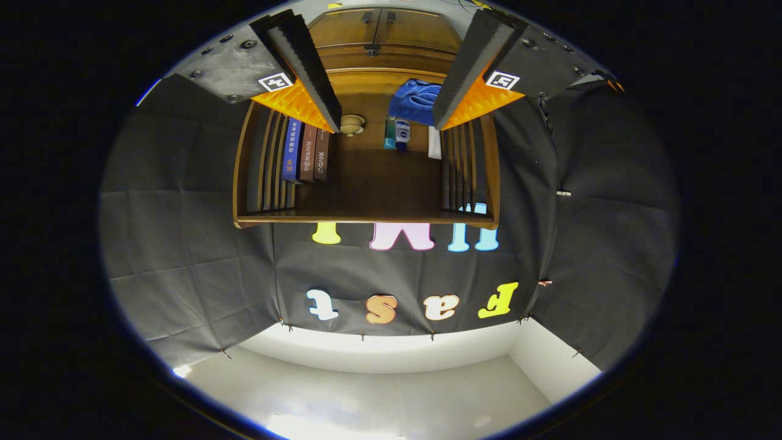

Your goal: Pull open the drawer, take out the items inside it, and place them on the countertop above the cabinet.

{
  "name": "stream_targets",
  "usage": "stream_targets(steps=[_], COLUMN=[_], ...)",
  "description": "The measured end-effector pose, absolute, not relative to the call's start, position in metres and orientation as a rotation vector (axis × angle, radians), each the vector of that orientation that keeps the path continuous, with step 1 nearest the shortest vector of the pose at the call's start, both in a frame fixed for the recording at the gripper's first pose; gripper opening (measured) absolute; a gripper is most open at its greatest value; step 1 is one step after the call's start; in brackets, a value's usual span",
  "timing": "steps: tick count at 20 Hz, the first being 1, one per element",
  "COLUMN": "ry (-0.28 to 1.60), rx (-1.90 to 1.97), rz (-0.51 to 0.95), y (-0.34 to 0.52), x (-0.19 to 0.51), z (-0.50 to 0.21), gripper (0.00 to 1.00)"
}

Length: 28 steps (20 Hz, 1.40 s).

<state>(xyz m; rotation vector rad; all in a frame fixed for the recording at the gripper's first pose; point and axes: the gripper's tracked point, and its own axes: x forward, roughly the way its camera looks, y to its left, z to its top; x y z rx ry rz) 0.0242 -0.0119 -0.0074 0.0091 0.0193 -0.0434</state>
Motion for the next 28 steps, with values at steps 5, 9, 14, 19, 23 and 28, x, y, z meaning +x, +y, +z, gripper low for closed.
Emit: stream_targets(steps=[5, 9, 14, 19, 23, 28], ry=[0.045, 0.086, 0.150, 0.246, 0.324, 0.418], rx=[0.014, 0.009, 0.030, 0.040, 0.020, 0.051], rz=[-0.042, -0.051, -0.052, -0.060, -0.057, -0.065], y=[-0.014, -0.020, -0.024, -0.028, -0.029, -0.039], x=[0.035, 0.050, 0.068, 0.087, 0.101, 0.113], z=[-0.025, -0.049, -0.093, -0.157, -0.207, -0.261], gripper=[0.98, 0.98, 0.98, 0.98, 0.99, 0.99])
